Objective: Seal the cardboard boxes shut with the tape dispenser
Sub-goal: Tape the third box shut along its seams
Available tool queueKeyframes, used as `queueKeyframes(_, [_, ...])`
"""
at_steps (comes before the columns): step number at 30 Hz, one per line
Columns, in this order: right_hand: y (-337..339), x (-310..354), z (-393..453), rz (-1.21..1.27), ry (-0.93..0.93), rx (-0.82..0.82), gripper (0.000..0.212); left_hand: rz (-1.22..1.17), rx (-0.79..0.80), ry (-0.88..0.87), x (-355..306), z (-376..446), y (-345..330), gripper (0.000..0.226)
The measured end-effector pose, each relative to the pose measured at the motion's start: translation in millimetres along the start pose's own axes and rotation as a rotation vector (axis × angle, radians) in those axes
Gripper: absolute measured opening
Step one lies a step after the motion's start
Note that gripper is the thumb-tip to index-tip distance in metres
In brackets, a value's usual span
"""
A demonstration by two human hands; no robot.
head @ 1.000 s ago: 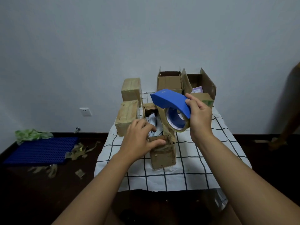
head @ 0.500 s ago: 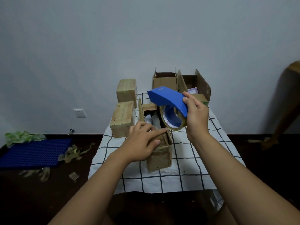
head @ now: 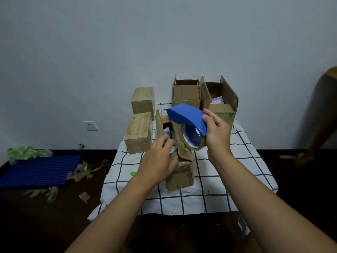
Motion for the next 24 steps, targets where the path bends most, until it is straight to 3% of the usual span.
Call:
queueKeyframes(7, [23.1,-16.5,0.1,-0.012,-0.051,-0.086,0.023,-0.146,0.093,-0.015,-11.4,-12.8,-16.6,0.045])
queueKeyframes(14, [38.3,-14.0,4.2,0.021,-0.057,-0.157,0.017,-0.043,0.159,-0.011,-7.6,-13.5,-31.5,0.045])
queueKeyframes(19, [44.3,-12.6,4.1,0.027,-0.044,-0.164,0.017,0.009,0.302,0.027,-0.1,-15.0,-46.7,0.055])
queueKeyframes(24, [46.6,-7.8,4.4,0.022,-0.027,-0.171,0.017,0.130,0.247,0.050,-6.2,-4.5,-45.5,0.063])
Point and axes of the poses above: each hand's wrist, its own z-axis towards the middle knuckle, its own y-axis out of the back of the hand, x = y × z, the point moved 9 cm from there along z, towards the middle knuckle, and after that the axes turned 4 degrees about y, right-handed, at the moved point
